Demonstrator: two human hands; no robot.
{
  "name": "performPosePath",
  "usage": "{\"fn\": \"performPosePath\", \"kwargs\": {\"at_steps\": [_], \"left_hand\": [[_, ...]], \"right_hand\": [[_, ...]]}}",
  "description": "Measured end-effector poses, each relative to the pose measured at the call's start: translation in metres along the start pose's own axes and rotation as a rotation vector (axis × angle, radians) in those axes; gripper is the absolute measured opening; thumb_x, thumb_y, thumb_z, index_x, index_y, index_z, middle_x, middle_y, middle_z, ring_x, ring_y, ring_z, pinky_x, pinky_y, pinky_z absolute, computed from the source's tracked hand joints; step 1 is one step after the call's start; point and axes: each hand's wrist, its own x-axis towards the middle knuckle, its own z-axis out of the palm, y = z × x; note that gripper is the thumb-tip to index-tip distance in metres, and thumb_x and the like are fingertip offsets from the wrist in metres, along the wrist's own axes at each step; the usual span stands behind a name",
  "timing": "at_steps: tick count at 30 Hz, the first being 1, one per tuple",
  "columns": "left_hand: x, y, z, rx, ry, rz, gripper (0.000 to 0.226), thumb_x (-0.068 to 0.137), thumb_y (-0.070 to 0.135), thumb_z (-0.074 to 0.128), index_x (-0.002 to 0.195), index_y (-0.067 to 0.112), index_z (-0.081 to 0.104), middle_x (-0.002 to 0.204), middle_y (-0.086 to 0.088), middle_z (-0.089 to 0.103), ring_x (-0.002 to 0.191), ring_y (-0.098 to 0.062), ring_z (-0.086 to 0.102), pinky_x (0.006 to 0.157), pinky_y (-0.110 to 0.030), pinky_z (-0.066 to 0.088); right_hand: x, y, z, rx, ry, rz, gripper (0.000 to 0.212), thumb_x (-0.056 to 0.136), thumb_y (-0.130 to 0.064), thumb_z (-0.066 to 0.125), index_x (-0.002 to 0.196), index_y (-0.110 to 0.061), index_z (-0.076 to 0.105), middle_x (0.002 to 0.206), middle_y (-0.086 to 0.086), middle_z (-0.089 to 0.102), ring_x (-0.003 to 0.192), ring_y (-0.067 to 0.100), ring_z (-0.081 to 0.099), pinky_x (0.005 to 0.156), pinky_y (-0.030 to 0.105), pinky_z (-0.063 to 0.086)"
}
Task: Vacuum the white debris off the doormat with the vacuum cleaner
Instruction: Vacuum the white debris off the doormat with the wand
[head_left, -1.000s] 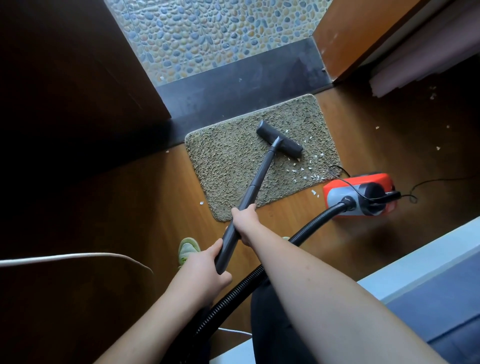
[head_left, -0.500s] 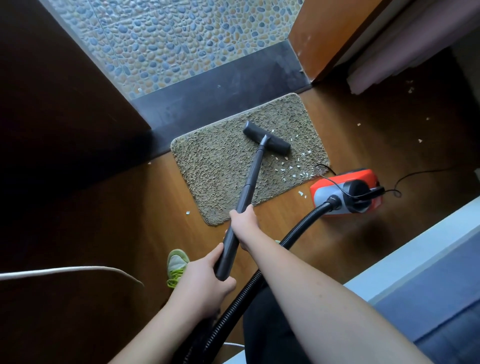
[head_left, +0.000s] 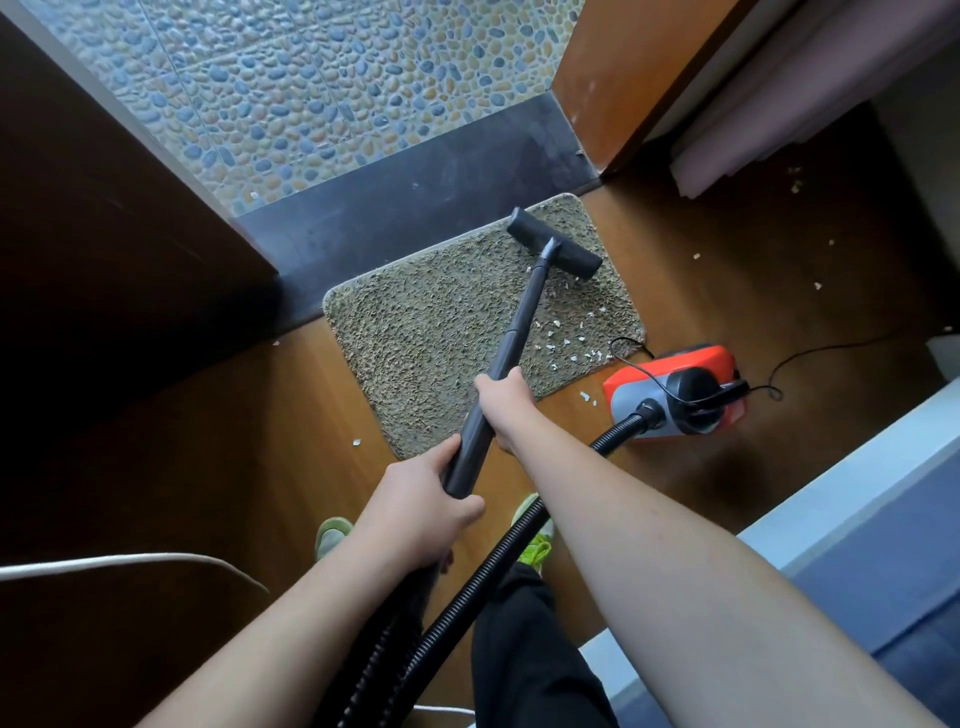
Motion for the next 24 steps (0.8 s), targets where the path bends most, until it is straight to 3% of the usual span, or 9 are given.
{"fn": "performPosePath", "kwargs": {"at_steps": [3, 7, 14, 24], "left_hand": [[0.011, 0.008, 0.002, -0.002, 0.003, -0.004, 0.047, 0.078, 0.015, 0.062, 0.117, 0.039, 0.053, 0.081, -0.009, 0.069, 0.046, -0.029, 0.067, 0.048, -0.043, 0.058], [0.016, 0.007, 0.003, 0.004, -0.008, -0.012, 0.050, 0.078, 0.015, 0.061, 0.125, 0.030, 0.053, 0.083, -0.009, 0.069, 0.047, -0.029, 0.068, 0.048, -0.044, 0.058], [0.000, -0.009, 0.009, -0.007, -0.015, -0.062, 0.070, 0.078, 0.017, 0.061, 0.141, 0.043, 0.042, 0.084, -0.003, 0.068, 0.046, -0.026, 0.068, 0.049, -0.040, 0.059], [-0.018, -0.023, 0.016, -0.010, 0.005, -0.075, 0.075, 0.080, 0.017, 0.062, 0.146, 0.042, 0.037, 0.092, -0.003, 0.068, 0.047, -0.025, 0.068, 0.049, -0.037, 0.059]], "right_hand": [[0.006, -0.006, 0.002, 0.065, -0.037, 0.020, 0.059, 0.091, -0.031, 0.055, 0.144, -0.017, 0.032, 0.121, 0.018, 0.057, 0.099, 0.038, 0.065, 0.072, 0.046, 0.058], [0.012, -0.004, 0.004, 0.066, -0.034, 0.029, 0.061, 0.091, -0.031, 0.055, 0.146, -0.019, 0.031, 0.122, 0.015, 0.056, 0.101, 0.036, 0.064, 0.079, 0.049, 0.059], [0.009, 0.020, 0.019, 0.034, -0.049, 0.022, 0.072, 0.078, -0.041, 0.054, 0.144, -0.022, 0.032, 0.120, 0.016, 0.057, 0.104, 0.037, 0.062, 0.087, 0.053, 0.056], [-0.016, 0.033, 0.019, -0.011, -0.061, 0.036, 0.068, 0.088, -0.038, 0.055, 0.148, -0.024, 0.027, 0.124, 0.012, 0.056, 0.104, 0.035, 0.062, 0.087, 0.052, 0.056]]}}
